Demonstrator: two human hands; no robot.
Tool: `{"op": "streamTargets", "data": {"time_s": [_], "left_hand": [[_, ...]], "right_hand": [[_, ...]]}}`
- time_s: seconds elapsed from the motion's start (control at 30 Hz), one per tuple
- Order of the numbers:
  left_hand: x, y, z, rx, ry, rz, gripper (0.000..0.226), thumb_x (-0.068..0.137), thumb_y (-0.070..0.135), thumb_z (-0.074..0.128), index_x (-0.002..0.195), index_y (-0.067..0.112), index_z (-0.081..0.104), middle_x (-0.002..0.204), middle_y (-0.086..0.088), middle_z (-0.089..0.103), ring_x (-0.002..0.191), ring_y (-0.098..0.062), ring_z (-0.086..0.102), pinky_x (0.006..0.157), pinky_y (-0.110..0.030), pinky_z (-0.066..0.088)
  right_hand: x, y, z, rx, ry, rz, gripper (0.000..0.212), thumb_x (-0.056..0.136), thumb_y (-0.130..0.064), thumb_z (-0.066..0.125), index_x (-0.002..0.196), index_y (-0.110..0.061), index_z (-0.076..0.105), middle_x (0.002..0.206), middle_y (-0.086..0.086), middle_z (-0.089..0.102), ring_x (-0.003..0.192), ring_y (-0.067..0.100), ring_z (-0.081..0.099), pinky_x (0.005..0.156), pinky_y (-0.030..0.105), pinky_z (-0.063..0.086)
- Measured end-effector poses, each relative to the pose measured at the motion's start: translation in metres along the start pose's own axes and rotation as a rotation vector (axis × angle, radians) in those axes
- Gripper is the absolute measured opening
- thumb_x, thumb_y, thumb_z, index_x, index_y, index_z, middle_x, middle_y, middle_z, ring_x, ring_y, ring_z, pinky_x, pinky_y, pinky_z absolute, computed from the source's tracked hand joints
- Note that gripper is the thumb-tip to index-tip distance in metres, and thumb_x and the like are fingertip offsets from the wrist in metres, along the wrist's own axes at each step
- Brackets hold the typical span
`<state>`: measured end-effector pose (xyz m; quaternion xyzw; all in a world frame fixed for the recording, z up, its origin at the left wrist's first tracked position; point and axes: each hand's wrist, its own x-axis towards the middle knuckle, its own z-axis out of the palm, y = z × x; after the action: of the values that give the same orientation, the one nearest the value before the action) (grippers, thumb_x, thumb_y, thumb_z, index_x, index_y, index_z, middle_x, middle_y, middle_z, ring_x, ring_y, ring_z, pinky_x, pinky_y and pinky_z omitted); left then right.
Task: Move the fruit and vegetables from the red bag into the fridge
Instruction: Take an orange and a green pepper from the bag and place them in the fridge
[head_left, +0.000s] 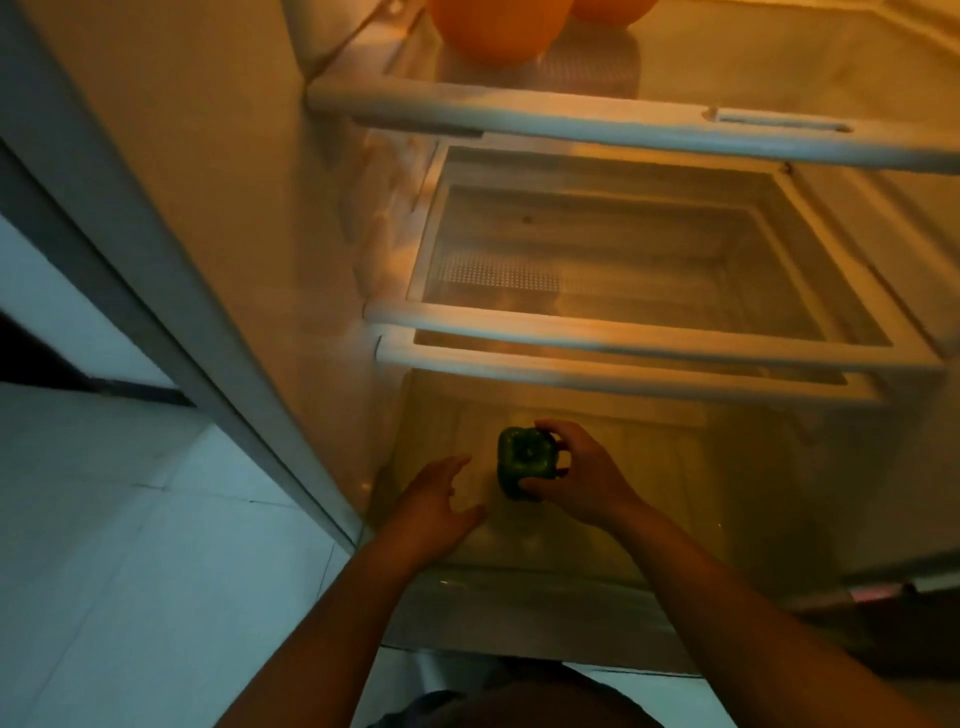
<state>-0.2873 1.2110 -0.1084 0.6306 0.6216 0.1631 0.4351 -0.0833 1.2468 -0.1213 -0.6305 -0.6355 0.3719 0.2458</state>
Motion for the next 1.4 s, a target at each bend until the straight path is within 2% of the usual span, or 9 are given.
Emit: {"op": "streamTargets", "data": {"time_s": [0.1,0.23,0.43,0.7,0.87,1.0,1.13,1.3,1.4], "left_hand": [[-0.003,-0.002,-0.001,0.064,-0.046,-0.060,0.065,0.084,0.036,0.063,0.140,0.028,0.031,0.145,-0.001,0.036,0.126,-0.019,0.043,0.101,-0.036,0.042],[-0.007,0.003,-0.002,0.093,-0.085,-0.075,0.059,0.088,0.034,0.059,0.140,0.025,0.032,0.145,-0.003,0.036,0.127,-0.020,0.042,0.098,-0.030,0.041],[-0.009,0.007,-0.005,0.133,-0.078,-0.095,0.060,0.089,0.032,0.058,0.141,0.021,0.031,0.146,-0.005,0.034,0.128,-0.022,0.041,0.098,-0.030,0.038],[-0.009,0.016,-0.009,0.024,-0.033,-0.075,0.072,0.087,0.024,0.062,0.144,0.022,0.020,0.146,-0.005,0.035,0.130,-0.022,0.039,0.100,-0.029,0.035],[-0.012,0.030,-0.012,-0.046,-0.057,-0.035,0.066,0.089,0.018,0.059,0.143,0.021,0.022,0.142,-0.005,0.039,0.121,-0.016,0.043,0.089,-0.021,0.035],[-0.011,0.032,-0.012,-0.023,-0.077,-0.046,0.056,0.090,0.015,0.057,0.140,0.018,0.032,0.137,-0.007,0.044,0.108,-0.011,0.045,0.083,-0.022,0.037],[-0.013,0.035,-0.014,-0.054,-0.064,-0.081,0.051,0.091,0.014,0.056,0.137,0.017,0.035,0.135,-0.006,0.046,0.117,-0.019,0.047,0.085,-0.024,0.037],[-0.013,0.032,-0.016,-0.079,-0.038,-0.083,0.051,0.089,0.014,0.058,0.136,0.017,0.037,0.133,-0.006,0.048,0.107,-0.013,0.046,0.084,-0.025,0.038],[-0.010,0.033,-0.014,-0.065,-0.027,-0.055,0.042,0.091,0.015,0.055,0.131,0.013,0.042,0.111,0.002,0.047,0.101,-0.012,0.045,0.082,-0.025,0.038]], "right_hand": [[0.011,0.000,0.012,0.016,0.037,-0.088,0.071,0.064,-0.020,0.084,0.126,-0.016,0.050,0.125,0.002,0.049,0.110,0.013,0.048,0.092,0.036,0.049],[0.031,-0.012,0.029,0.043,0.104,-0.114,0.067,0.065,-0.023,0.083,0.123,-0.019,0.051,0.124,-0.002,0.051,0.106,0.007,0.046,0.092,0.032,0.049],[0.034,-0.010,0.038,-0.065,-0.003,-0.171,0.054,0.071,-0.022,0.079,0.120,-0.014,0.057,0.120,0.005,0.054,0.103,0.019,0.055,0.084,0.030,0.048],[0.016,0.010,0.025,-0.045,-0.042,-0.055,0.065,0.074,-0.023,0.077,0.132,-0.023,0.048,0.113,-0.001,0.059,0.093,0.009,0.054,0.079,0.025,0.050],[0.016,0.010,0.026,-0.128,0.001,-0.123,0.063,0.073,-0.030,0.078,0.129,-0.020,0.051,0.125,0.002,0.054,0.100,0.012,0.052,0.079,0.021,0.042],[0.029,-0.009,0.022,-0.042,0.059,-0.051,0.067,0.076,-0.037,0.074,0.134,-0.020,0.044,0.136,0.000,0.045,0.116,0.017,0.049,0.091,0.028,0.045],[0.042,-0.023,0.028,-0.065,-0.062,0.042,0.068,0.081,-0.040,0.068,0.139,-0.021,0.038,0.144,0.002,0.040,0.128,0.022,0.042,0.103,0.035,0.038],[0.033,-0.015,0.035,-0.086,-0.147,0.074,0.063,0.079,-0.036,0.071,0.134,-0.021,0.046,0.136,0.003,0.049,0.123,0.021,0.046,0.098,0.031,0.039],[0.030,-0.013,0.033,-0.050,-0.122,0.055,0.060,0.077,-0.035,0.074,0.130,-0.023,0.050,0.134,0.002,0.051,0.120,0.019,0.049,0.095,0.029,0.042]]}}
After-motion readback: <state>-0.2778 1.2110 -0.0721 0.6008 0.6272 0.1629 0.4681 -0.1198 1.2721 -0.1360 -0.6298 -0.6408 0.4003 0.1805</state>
